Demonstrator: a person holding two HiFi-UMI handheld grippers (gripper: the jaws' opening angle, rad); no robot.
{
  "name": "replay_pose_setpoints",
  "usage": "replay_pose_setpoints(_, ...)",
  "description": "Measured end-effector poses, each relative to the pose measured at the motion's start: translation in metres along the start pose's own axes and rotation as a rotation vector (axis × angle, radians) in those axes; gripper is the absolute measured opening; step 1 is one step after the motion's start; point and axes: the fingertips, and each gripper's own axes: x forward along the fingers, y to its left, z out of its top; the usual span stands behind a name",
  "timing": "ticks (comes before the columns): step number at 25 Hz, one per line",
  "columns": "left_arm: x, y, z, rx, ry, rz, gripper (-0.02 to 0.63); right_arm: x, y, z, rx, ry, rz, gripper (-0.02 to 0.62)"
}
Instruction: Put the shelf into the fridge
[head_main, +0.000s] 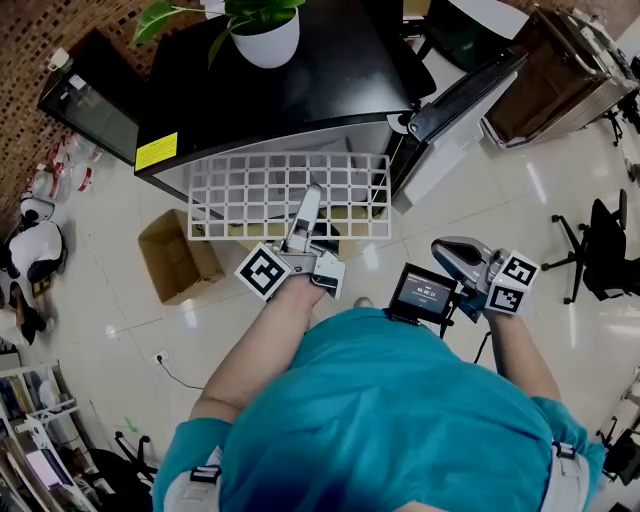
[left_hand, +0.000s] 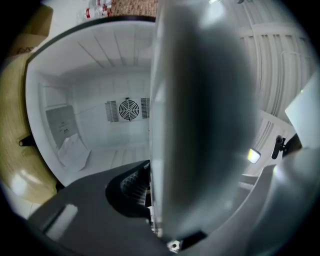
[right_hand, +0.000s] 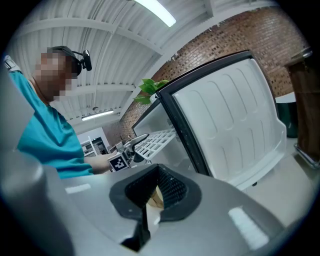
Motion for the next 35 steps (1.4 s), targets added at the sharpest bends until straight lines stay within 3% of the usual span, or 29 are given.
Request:
replay_pose_setpoints(5, -0.001, 0.003, -0.005, -0.009, 0.140, -0.004, 0.130, 0.004, 0.006, 0.002, -0.007, 0.005, 0.011, 0.002)
replay_pose_setpoints(6, -0.004, 0.008, -0.003, -0.019, 0.142, 0.018, 0.070, 0.003, 0.007, 0.003, -0.006, 0.004, 0.010, 0.002)
replay_pose_setpoints(9, -0.014, 0.017, 0.003, -0.097, 0.007, 0.066, 0.035, -0.003, 0.006, 0.003, -0.007, 0.000, 0.011, 0.002)
replay_pose_setpoints(11, -0.020, 0.017, 0.004, -0.080, -0.069, 0.091, 0.034, -0.004, 0.007, 0.002, -0.009, 0.001, 0.013, 0.002)
replay_pose_setpoints(21, -0.021, 0.029, 0.025, -0.009, -0.170, 0.175, 0.025, -0.006, 0.010, -0.005, 0.001, 0.007, -0.002, 0.002)
replay_pose_setpoints(26, -0.005, 0.014, 0.010, 0.010, -0.121, 0.089, 0.025, -0.006, 0.005, -0.007, 0.010, 0.000, -0.012, 0.002)
replay_pose_setpoints(31, -0.013, 0.028, -0.002, -0.025, -0.077, 0.117, 0.038, -0.007, 0.004, -0.006, 0.010, -0.001, -0.006, 0.002)
replay_pose_setpoints(35, -0.005, 0.009, -0.016, -0.012, -0.015, 0.056, 0.039, 0.000, 0.007, -0.003, 0.003, 0.005, 0.011, 0.002)
